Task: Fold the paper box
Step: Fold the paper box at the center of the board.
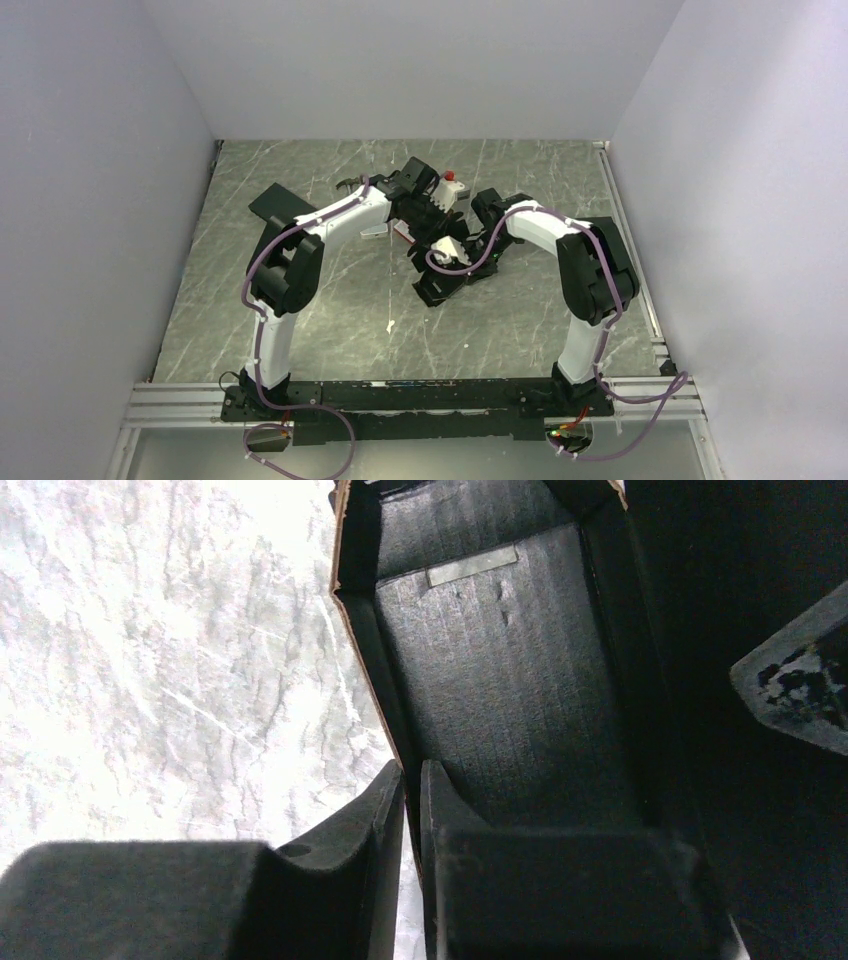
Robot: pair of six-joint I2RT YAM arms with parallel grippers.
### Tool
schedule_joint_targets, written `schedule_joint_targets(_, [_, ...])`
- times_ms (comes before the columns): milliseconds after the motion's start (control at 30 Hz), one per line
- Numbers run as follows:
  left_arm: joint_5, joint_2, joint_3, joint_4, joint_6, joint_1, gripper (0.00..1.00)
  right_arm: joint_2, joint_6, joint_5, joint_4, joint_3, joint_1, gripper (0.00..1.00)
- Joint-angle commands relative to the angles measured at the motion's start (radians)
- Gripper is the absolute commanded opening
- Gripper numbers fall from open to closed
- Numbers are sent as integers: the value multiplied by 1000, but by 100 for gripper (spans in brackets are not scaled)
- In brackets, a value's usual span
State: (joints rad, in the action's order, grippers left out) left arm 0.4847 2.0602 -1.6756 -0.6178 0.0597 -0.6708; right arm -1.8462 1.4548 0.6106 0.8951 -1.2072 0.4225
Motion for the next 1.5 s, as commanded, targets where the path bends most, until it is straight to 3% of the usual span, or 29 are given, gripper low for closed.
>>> schedule_joint_targets(0, [125, -3, 0, 32, 0, -15, 0, -11, 10, 90, 12, -48, -7, 6])
schedule_joint_targets(67, [127, -5, -1, 38, -10, -12, 0, -27, 20, 86, 43, -55, -7, 0])
schedule_joint_targets(267, [187, -16, 0, 70, -52, 3, 0, -77, 2, 73, 116, -86, -7, 0])
schedule_joint_targets(533, [263, 26, 12, 83, -122, 38, 0, -152, -183, 6, 99, -137, -2, 0])
schedule_joint_targets(867, [311, 53, 4, 116, -151, 65, 1, -215, -186, 41, 136, -228, 10, 1])
schedule_joint_targets(1467, [288, 51, 29, 108, -145, 66, 0, -183, -225, 144, 176, -256, -22, 27])
